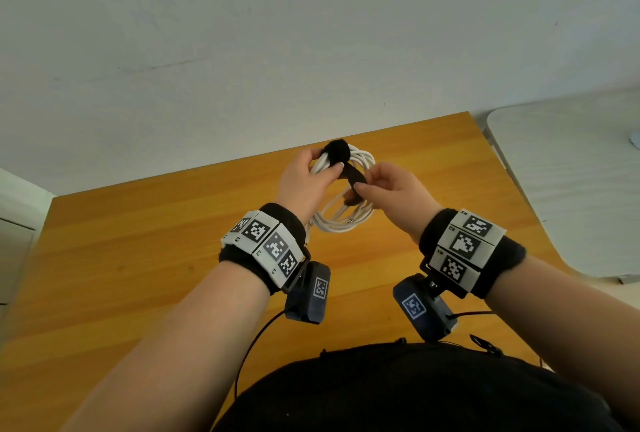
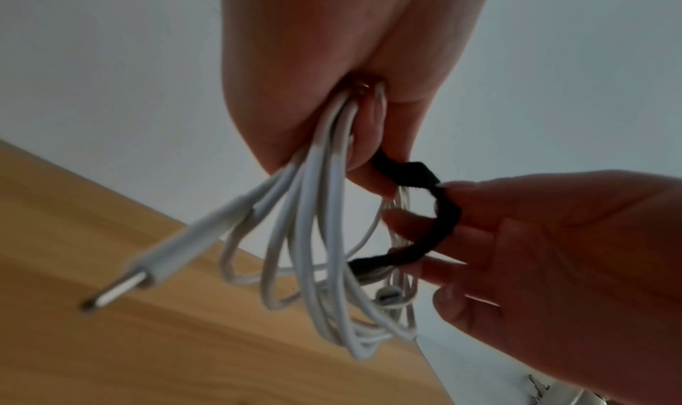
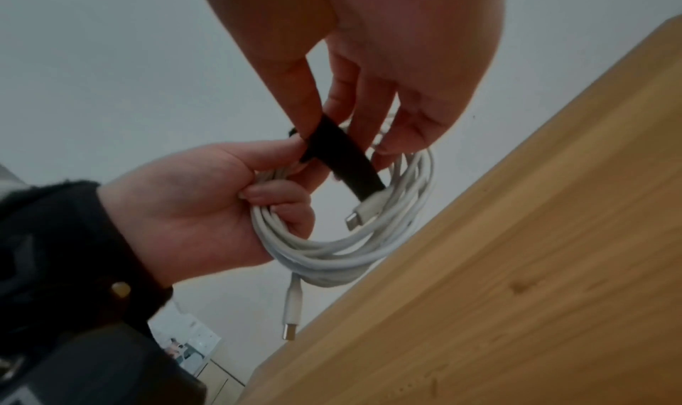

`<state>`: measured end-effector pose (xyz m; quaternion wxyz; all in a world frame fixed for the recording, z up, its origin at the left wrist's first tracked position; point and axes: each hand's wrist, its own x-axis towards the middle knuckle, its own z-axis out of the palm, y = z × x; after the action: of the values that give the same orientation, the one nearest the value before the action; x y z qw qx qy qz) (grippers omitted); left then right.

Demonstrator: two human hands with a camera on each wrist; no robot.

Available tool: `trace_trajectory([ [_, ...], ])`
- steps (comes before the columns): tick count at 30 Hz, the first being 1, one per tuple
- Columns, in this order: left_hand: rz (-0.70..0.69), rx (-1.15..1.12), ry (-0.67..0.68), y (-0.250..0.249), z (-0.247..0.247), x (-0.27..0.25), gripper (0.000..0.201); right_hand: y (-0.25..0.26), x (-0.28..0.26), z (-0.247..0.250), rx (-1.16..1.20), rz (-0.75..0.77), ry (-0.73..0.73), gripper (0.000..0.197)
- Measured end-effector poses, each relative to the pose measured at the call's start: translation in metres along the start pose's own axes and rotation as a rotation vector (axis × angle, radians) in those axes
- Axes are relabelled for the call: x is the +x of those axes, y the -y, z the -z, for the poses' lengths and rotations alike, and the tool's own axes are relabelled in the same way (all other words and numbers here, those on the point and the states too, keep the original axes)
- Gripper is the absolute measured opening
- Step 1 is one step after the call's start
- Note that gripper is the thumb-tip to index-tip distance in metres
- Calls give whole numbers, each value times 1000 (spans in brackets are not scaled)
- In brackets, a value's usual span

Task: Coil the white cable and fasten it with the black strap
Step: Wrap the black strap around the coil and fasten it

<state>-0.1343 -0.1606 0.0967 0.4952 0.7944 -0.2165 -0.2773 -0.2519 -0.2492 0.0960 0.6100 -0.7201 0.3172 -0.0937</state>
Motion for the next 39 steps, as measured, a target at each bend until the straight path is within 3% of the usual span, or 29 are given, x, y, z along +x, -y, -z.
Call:
trace_trajectory([
  [4, 10, 34, 15, 3, -2, -1, 38, 2, 0, 3, 58, -33, -24, 4],
  [8, 2, 16, 61, 4, -4, -3, 34, 1, -1, 6, 5, -114, -42, 18],
  [11, -42, 68, 50, 3, -4, -4, 34, -2, -4, 8, -169, -39, -57, 24],
  [16, -180, 248, 2, 6, -5, -4, 28, 2, -12, 6, -417, 102, -64, 18],
  [19, -193, 368, -15, 13, -3, 1, 27, 6, -17, 8, -487, 150, -31, 13],
  [24, -95, 493, -17, 22, 3, 2, 30, 22, -19, 17, -403, 235, -70, 13],
  [27, -91, 489, 3, 18, 3, 3, 34, 27, -15, 18, -255, 190, -105, 8],
  [31, -149, 508, 67, 9, -1, 4, 34, 30, -7, 24, 18, 72, -169, 10],
  [39, -292, 567, 223, -7, -14, -8, 32, 21, 11, 33, 239, -77, -178, 13],
])
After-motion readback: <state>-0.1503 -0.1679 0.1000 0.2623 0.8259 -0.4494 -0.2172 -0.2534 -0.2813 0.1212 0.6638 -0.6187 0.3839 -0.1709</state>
